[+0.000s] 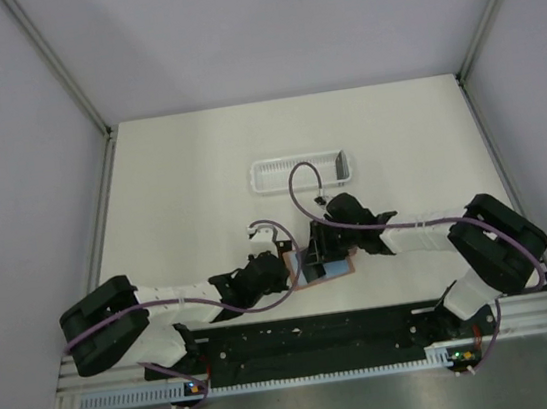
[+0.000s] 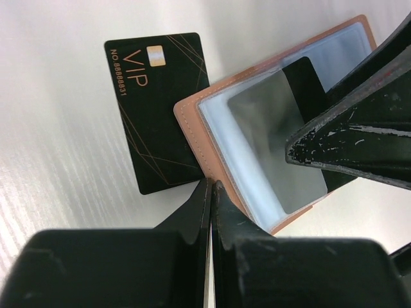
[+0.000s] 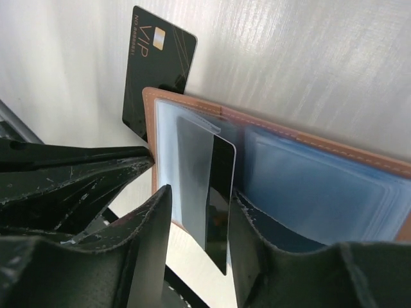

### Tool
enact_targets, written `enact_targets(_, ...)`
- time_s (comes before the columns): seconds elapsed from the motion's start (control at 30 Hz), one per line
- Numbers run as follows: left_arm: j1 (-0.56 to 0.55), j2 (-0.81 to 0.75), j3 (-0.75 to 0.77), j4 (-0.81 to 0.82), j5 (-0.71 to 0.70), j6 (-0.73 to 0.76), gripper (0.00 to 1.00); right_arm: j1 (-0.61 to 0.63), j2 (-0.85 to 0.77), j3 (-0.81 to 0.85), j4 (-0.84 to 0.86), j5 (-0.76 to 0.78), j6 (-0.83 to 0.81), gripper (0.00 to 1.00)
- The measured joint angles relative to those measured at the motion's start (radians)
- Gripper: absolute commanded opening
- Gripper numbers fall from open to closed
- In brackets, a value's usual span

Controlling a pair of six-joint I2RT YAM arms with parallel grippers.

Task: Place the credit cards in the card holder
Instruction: Insert the credit card into the card holder.

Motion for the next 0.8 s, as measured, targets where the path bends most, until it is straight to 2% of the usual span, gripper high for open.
enact_targets(0.13, 0.0, 0.008, -0.001, 0.018, 0.015, -0.003, 0.0, 0.019, -0.053, 0.035, -0.151, 0.086, -0.033, 0.43)
enact_targets(0.37, 0.0, 0.008, -0.003, 0.023, 0.019, -0.006, 0.0, 0.027, -0.106, 0.065, -0.317, 0.185, -0.063, 0.44)
enact_targets(0.8, 0.0, 0.019, -0.003, 0.045, 0.031, -0.006, 0.0, 0.036, -0.182, 0.127, -0.505, 0.312, -0.105, 0.45)
